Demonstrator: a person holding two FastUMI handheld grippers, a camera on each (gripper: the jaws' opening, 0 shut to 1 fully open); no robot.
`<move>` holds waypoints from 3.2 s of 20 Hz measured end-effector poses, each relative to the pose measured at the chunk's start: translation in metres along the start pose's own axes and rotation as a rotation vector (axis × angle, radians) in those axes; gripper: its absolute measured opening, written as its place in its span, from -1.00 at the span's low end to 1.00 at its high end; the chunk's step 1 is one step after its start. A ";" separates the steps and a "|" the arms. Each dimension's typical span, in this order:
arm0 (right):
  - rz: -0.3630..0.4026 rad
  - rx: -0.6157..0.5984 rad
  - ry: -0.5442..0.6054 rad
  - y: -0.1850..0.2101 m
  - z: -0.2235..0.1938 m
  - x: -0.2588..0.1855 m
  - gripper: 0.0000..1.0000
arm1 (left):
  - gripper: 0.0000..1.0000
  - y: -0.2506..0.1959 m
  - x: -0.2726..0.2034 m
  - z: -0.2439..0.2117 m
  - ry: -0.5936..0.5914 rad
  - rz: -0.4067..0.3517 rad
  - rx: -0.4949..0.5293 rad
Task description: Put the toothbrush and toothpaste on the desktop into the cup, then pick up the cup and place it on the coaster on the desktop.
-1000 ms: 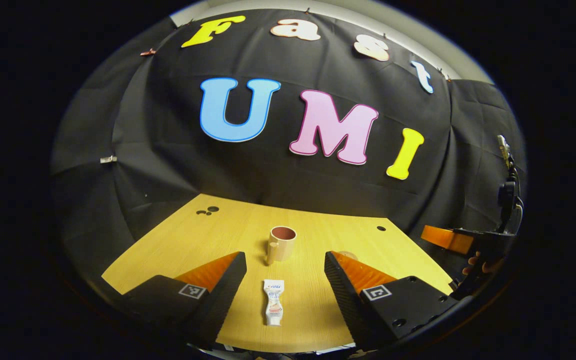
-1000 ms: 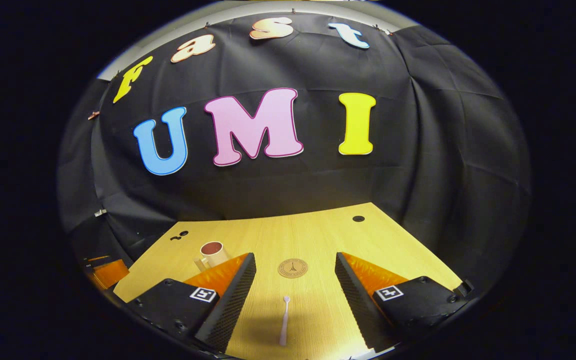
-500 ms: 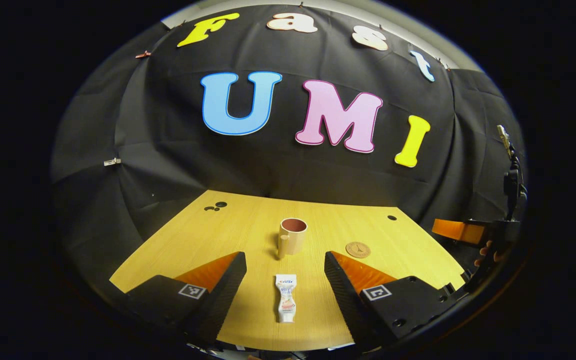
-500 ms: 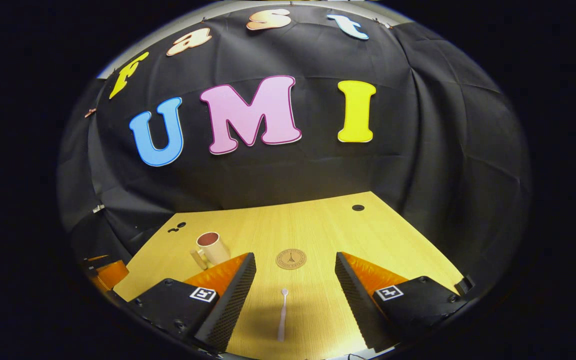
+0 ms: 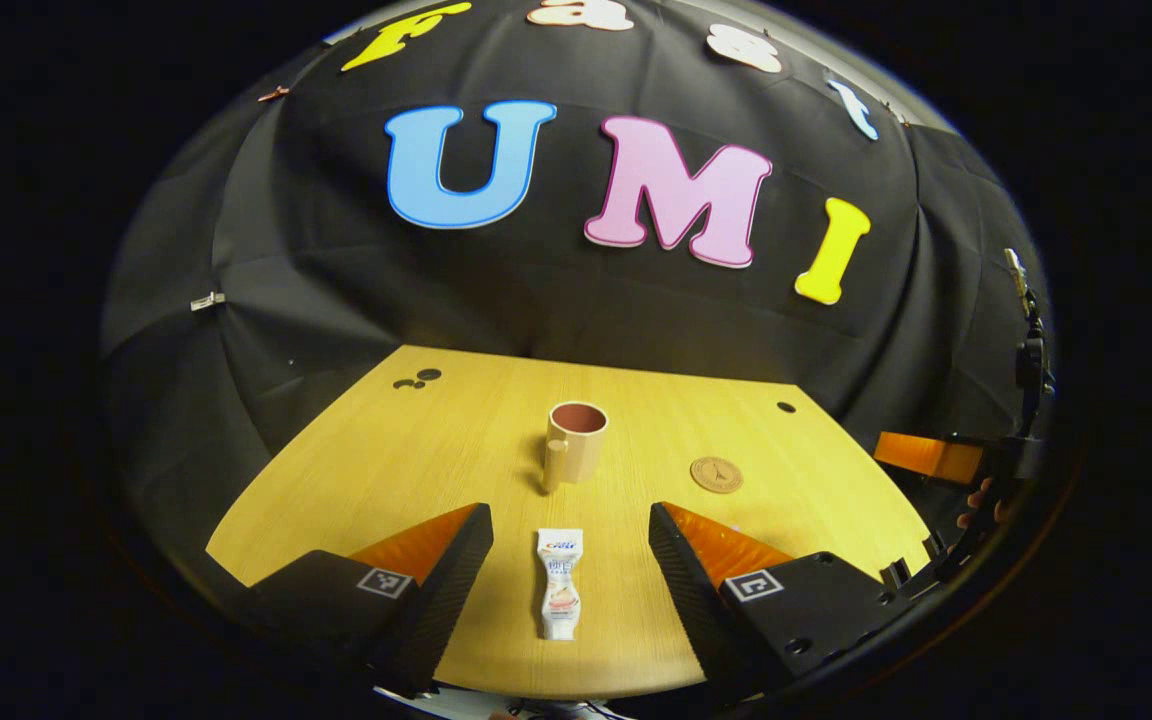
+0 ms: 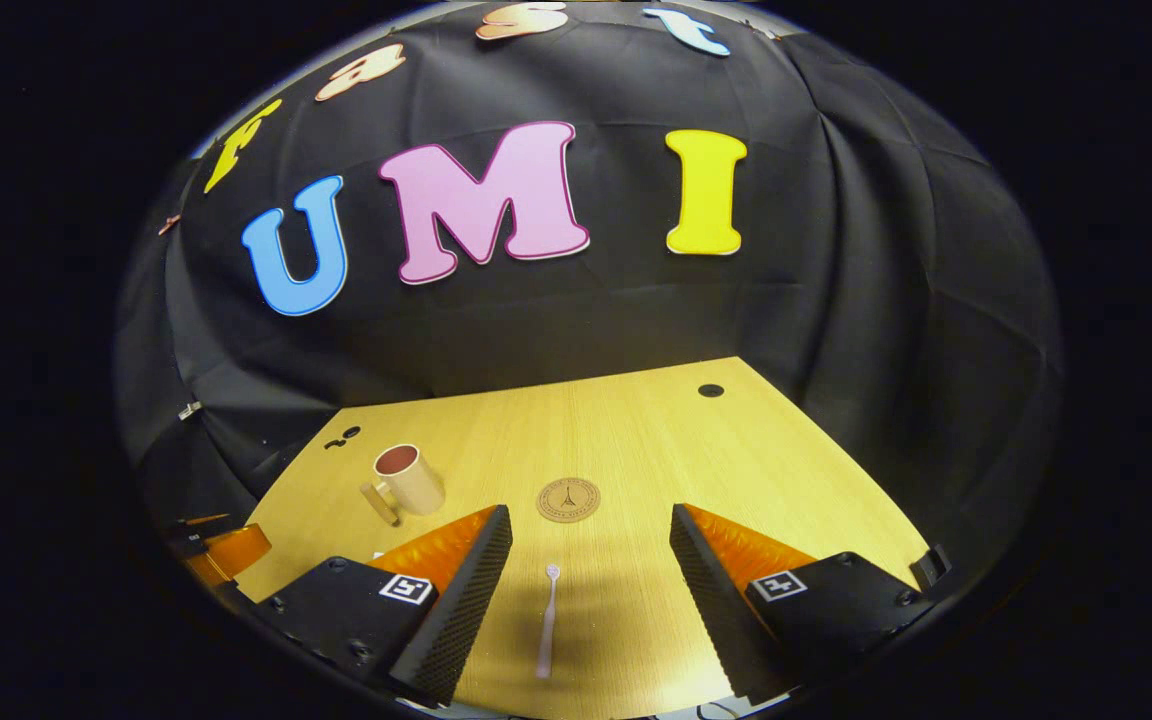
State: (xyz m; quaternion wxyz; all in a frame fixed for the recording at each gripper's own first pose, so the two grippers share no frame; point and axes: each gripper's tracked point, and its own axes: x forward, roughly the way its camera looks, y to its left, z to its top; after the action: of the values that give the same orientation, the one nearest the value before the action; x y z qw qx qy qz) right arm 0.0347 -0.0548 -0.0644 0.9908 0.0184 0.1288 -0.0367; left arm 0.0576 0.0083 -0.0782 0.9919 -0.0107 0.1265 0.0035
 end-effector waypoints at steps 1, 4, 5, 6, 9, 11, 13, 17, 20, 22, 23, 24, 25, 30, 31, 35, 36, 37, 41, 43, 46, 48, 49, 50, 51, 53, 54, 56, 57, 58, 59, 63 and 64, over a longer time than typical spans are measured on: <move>-0.001 -0.002 0.018 -0.003 -0.003 0.005 0.97 | 0.95 0.001 0.008 -0.006 0.023 0.007 -0.012; 0.013 -0.004 0.058 -0.009 -0.008 0.016 0.96 | 0.95 0.003 0.025 -0.026 0.081 0.032 -0.023; 0.018 -0.002 0.073 -0.011 -0.010 0.020 0.96 | 0.96 0.003 0.033 -0.032 0.100 0.039 -0.016; 0.023 0.000 0.086 -0.014 -0.011 0.025 0.96 | 0.96 0.003 0.039 -0.037 0.117 0.045 -0.006; 0.041 -0.002 0.121 -0.018 -0.013 0.043 0.96 | 0.94 0.002 0.059 -0.064 0.210 0.075 0.001; 0.064 -0.010 0.150 -0.018 -0.018 0.053 0.98 | 0.96 -0.001 0.072 -0.082 0.271 0.092 -0.005; 0.086 -0.021 0.182 -0.019 -0.023 0.063 0.98 | 0.95 -0.001 0.086 -0.097 0.311 0.117 0.005; 0.124 -0.038 0.231 -0.019 -0.035 0.076 0.98 | 0.96 0.003 0.107 -0.124 0.388 0.153 -0.009; 0.149 -0.038 0.280 -0.018 -0.052 0.080 0.98 | 0.95 0.008 0.119 -0.139 0.442 0.167 -0.019; 0.158 -0.022 0.303 -0.016 -0.060 0.082 0.98 | 0.94 0.011 0.124 -0.148 0.477 0.176 -0.036; 0.161 -0.021 0.313 -0.015 -0.066 0.082 0.97 | 0.92 0.010 0.125 -0.150 0.491 0.177 -0.047; 0.162 -0.024 0.326 -0.015 -0.071 0.082 0.98 | 0.90 0.010 0.125 -0.154 0.501 0.178 -0.056; 0.163 -0.024 0.340 -0.014 -0.077 0.081 0.98 | 0.86 0.011 0.125 -0.155 0.509 0.184 -0.054; 0.158 -0.015 0.360 -0.009 -0.087 0.077 0.97 | 0.70 0.009 0.128 -0.159 0.532 0.157 0.022; 0.160 -0.014 0.364 -0.006 -0.089 0.075 0.98 | 0.57 0.008 0.132 -0.159 0.534 0.149 0.031; 0.168 0.000 0.388 0.011 -0.100 0.066 0.98 | 0.15 0.001 0.132 -0.159 0.557 0.120 0.062; 0.172 0.005 0.395 0.016 -0.103 0.063 0.98 | 0.10 -0.001 0.131 -0.157 0.561 0.120 0.070; 0.173 0.006 0.401 0.021 -0.107 0.061 0.98 | -0.10 -0.001 0.132 -0.158 0.565 0.121 0.074; 0.158 -0.005 0.433 0.031 -0.125 0.053 0.97 | -0.36 -0.001 0.134 -0.157 0.562 0.088 0.059; 0.150 -0.039 0.457 0.033 -0.135 0.051 0.97 | -0.43 0.000 0.133 -0.157 0.550 0.065 0.034; 0.129 -0.041 0.488 0.037 -0.145 0.053 0.99 | -0.51 0.005 0.123 -0.153 0.532 0.036 0.008; 0.119 -0.057 0.504 0.041 -0.152 0.056 0.98 | -0.52 0.010 0.110 -0.146 0.505 0.022 -0.002; 0.115 -0.073 0.528 0.041 -0.160 0.057 0.97 | -0.52 0.012 0.102 -0.144 0.498 0.011 -0.006; 0.113 -0.081 0.552 0.043 -0.166 0.059 0.99 | -0.53 0.014 0.094 -0.141 0.489 0.007 -0.012; 0.108 -0.089 0.572 0.045 -0.173 0.061 0.98 | -0.52 0.019 0.086 -0.137 0.480 0.005 -0.019; 0.097 -0.107 0.597 0.047 -0.182 0.065 0.98 | -0.53 0.026 0.074 -0.131 0.469 0.006 -0.030; 0.088 -0.115 0.606 0.048 -0.185 0.066 0.98 | -0.53 0.029 0.070 -0.130 0.467 0.007 -0.033; 0.074 -0.150 0.634 0.048 -0.197 0.069 0.98 | -0.53 0.036 0.057 -0.127 0.461 0.001 -0.039; 0.067 -0.166 0.651 0.047 -0.204 0.070 0.98 | -0.52 0.037 0.054 -0.125 0.458 -0.002 -0.040; 0.060 -0.173 0.668 0.046 -0.209 0.070 0.98 | -0.53 0.038 0.052 -0.126 0.459 -0.003 -0.041; 0.052 -0.167 0.685 0.046 -0.214 0.069 0.98 | -0.53 0.038 0.050 -0.126 0.460 -0.008 -0.042; -0.003 -0.169 0.718 0.041 -0.223 0.067 0.90 | -0.53 0.036 0.046 -0.127 0.457 -0.027 -0.036; -0.008 -0.170 0.718 0.042 -0.221 0.069 0.84 | -0.53 0.035 0.046 -0.127 0.454 -0.033 -0.033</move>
State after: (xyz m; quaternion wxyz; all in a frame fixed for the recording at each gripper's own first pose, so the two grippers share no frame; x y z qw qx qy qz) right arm 0.0481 -0.0079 -0.2940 0.8804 -0.0530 0.4707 -0.0207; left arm 0.0694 0.0407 -0.2133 0.9376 -0.0293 0.3461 -0.0130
